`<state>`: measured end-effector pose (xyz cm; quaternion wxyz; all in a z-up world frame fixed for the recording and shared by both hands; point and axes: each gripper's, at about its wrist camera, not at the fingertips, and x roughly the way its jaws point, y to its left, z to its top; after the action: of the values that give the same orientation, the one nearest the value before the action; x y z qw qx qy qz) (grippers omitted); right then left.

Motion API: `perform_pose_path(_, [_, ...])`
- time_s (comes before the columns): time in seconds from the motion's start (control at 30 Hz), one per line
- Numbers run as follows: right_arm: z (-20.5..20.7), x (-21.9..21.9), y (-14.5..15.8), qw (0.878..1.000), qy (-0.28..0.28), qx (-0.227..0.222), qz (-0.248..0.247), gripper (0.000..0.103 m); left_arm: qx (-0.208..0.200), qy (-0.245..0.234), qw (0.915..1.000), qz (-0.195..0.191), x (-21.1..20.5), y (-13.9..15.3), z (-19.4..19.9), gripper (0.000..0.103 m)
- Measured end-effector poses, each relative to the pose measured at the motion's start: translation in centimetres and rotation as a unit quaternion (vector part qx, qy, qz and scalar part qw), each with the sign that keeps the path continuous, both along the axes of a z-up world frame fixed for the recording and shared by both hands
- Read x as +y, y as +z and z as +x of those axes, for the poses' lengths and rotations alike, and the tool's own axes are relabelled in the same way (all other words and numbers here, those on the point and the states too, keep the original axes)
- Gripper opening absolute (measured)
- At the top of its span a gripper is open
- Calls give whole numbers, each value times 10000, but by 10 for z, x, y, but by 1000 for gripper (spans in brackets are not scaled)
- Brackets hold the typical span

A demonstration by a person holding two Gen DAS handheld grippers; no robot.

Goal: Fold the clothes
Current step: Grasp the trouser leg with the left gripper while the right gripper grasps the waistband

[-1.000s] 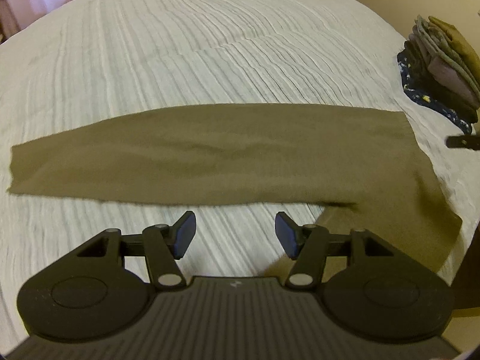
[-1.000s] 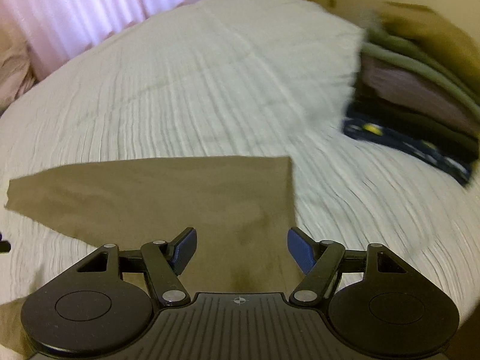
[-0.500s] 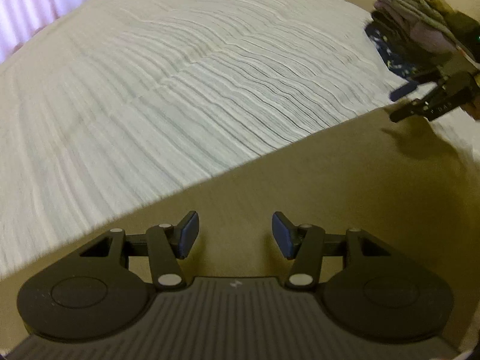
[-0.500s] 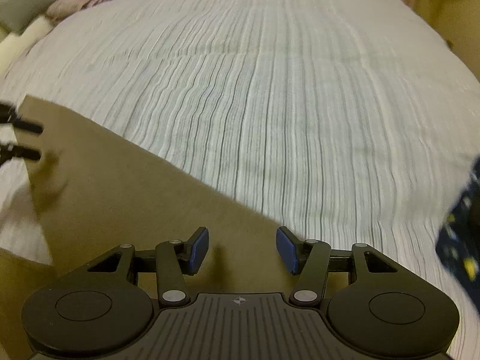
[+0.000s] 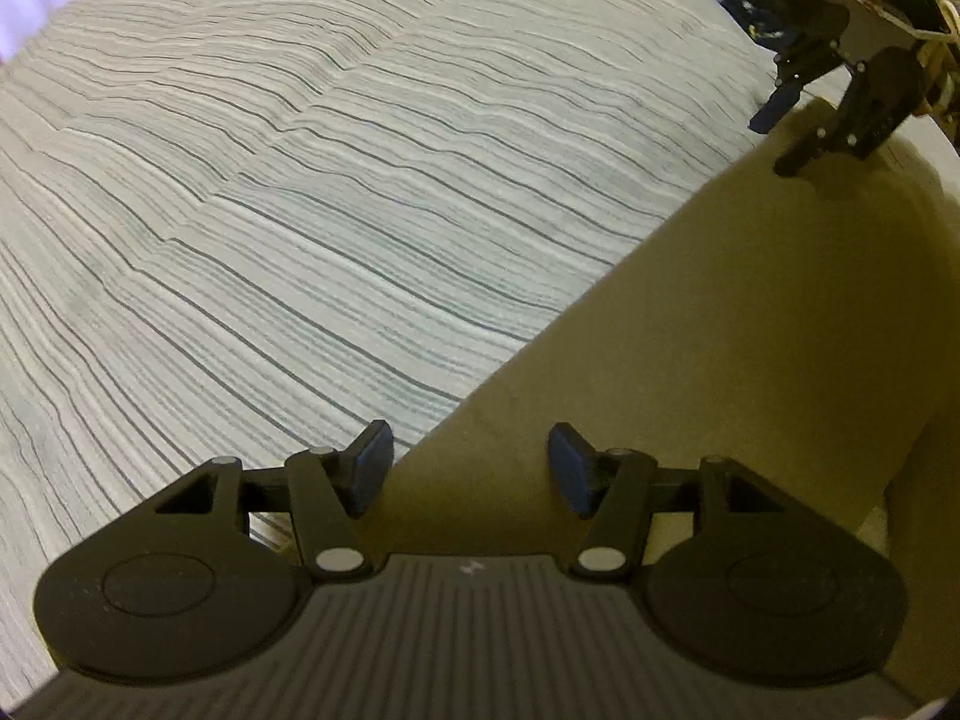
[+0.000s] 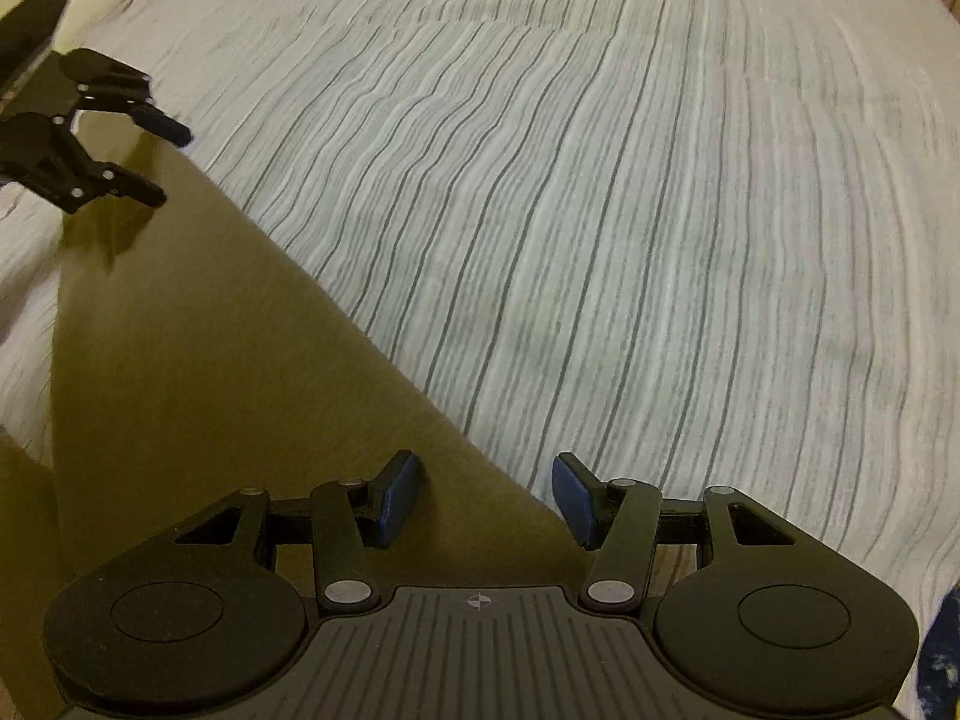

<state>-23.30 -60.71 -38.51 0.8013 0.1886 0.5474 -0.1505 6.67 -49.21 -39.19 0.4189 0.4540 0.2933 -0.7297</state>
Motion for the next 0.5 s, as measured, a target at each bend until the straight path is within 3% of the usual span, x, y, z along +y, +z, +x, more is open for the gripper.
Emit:
perform_pose_path(0.03, [0, -1, -1, 10000, 27, 7, 32, 36, 17, -38, 10000, 4, 0, 0, 1, 33])
perform_pose_path(0.07, [0, -1, -1, 10000, 42, 9, 61, 16, -3, -36, 10000, -61, 2, 3, 0, 4])
perform_pose_path(0.1, [-1, 1, 2, 10000, 31, 4, 49, 8, -26, -32, 9999, -130, 5, 6, -1, 0])
perform_pose_path(0.3, [-15, 38, 39, 9966, -98, -164, -796, 2, -240, 185, 9967, -748, 43, 41, -15, 0])
perform_pose_path(0.4, [-32, 78, 67, 9879, -190, -180, -1528, 2, -237, 559, 9923, -1077, 89, 73, -25, 0])
perform_pose_path(0.5, [-55, 127, 94, 9752, -433, -109, -2169, 0, -36, 997, 9884, -1145, 154, 99, -36, 0])
